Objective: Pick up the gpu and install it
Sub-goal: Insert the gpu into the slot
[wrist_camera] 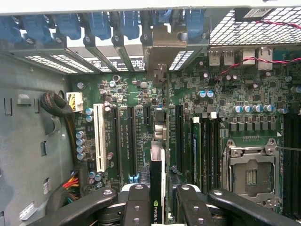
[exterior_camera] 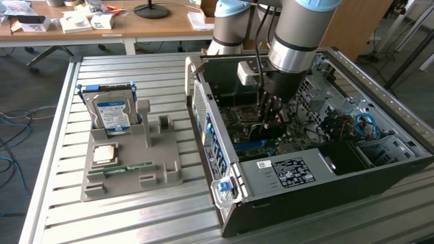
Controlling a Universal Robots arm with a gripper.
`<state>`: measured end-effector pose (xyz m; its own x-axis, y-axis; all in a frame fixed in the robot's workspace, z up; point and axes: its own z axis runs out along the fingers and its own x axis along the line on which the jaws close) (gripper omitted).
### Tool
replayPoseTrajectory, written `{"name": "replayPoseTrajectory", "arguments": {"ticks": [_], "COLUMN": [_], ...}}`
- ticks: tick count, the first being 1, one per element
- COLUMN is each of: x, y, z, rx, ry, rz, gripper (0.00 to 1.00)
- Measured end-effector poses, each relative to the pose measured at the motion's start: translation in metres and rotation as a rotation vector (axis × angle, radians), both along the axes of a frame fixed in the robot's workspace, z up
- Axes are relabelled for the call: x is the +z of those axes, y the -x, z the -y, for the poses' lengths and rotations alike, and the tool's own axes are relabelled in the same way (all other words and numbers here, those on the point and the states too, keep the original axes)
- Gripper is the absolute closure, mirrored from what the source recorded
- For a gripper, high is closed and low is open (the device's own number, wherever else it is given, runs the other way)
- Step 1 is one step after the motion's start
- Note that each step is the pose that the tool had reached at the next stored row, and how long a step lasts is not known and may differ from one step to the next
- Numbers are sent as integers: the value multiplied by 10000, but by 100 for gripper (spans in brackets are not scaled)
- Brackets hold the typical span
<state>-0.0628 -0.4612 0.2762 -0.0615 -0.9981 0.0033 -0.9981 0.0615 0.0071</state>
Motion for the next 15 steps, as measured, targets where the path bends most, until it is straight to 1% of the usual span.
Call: {"name": "replayPoseTrajectory", "arguments": {"ticks": [15], "x": [0], "y": [39], "z": [0], "rx": [0], "ry": [-1], "rz": [1], "gripper": [74]}}
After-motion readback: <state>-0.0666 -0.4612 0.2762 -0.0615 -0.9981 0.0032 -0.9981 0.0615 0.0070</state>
